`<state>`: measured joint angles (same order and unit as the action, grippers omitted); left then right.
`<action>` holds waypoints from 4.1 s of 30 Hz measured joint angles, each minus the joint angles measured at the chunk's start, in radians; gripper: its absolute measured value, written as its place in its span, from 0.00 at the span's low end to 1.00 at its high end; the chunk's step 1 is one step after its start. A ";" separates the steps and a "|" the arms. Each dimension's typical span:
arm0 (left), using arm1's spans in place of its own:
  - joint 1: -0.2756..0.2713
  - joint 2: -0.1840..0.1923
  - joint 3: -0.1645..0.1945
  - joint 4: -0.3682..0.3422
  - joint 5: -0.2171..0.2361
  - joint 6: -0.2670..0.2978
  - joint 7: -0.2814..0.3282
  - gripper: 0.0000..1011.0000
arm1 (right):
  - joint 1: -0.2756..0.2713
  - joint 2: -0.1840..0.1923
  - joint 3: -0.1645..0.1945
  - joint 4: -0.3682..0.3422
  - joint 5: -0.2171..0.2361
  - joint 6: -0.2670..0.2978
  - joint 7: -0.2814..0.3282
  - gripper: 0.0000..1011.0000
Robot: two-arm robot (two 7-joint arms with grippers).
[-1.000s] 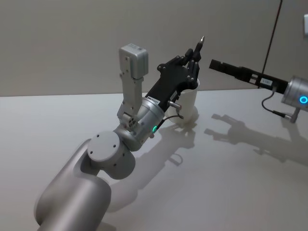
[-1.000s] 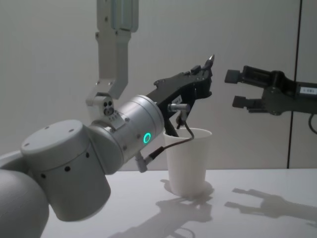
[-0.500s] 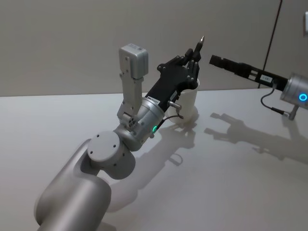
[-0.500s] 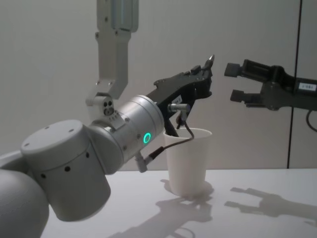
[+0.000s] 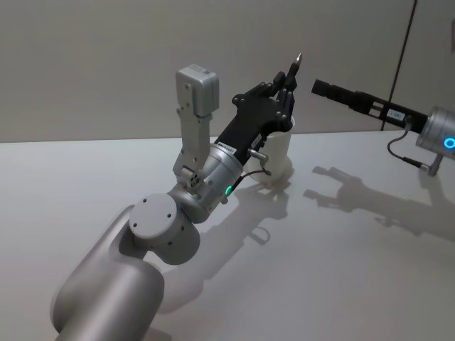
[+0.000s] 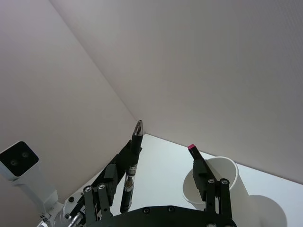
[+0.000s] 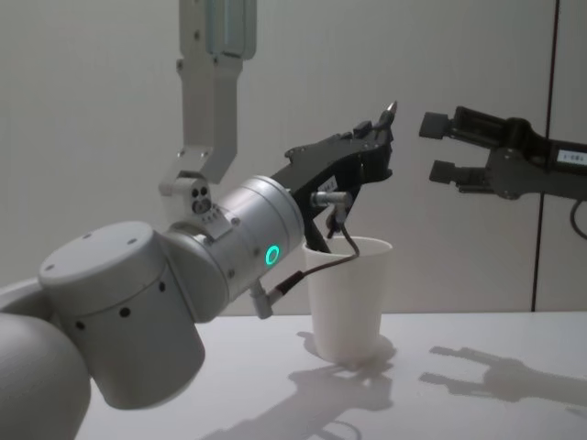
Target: Place the pen into the pen holder.
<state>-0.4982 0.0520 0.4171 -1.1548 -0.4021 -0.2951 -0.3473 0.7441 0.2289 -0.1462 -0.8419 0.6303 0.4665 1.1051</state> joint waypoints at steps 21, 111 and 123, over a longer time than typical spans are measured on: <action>0.000 0.000 0.000 0.000 0.000 0.000 0.000 0.12 | 0.000 0.002 -0.002 -0.001 0.000 -0.009 0.004 0.99; 0.000 0.000 0.000 0.000 0.000 0.000 0.000 0.12 | 0.083 -0.043 -0.091 0.060 0.253 0.166 -0.145 0.99; 0.000 0.000 0.000 0.000 0.000 0.000 0.000 0.12 | 0.085 -0.043 -0.102 0.060 0.265 0.167 -0.147 0.99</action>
<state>-0.4982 0.0520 0.4171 -1.1548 -0.4022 -0.2951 -0.3473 0.8290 0.1864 -0.2487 -0.7817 0.8954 0.6333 0.9582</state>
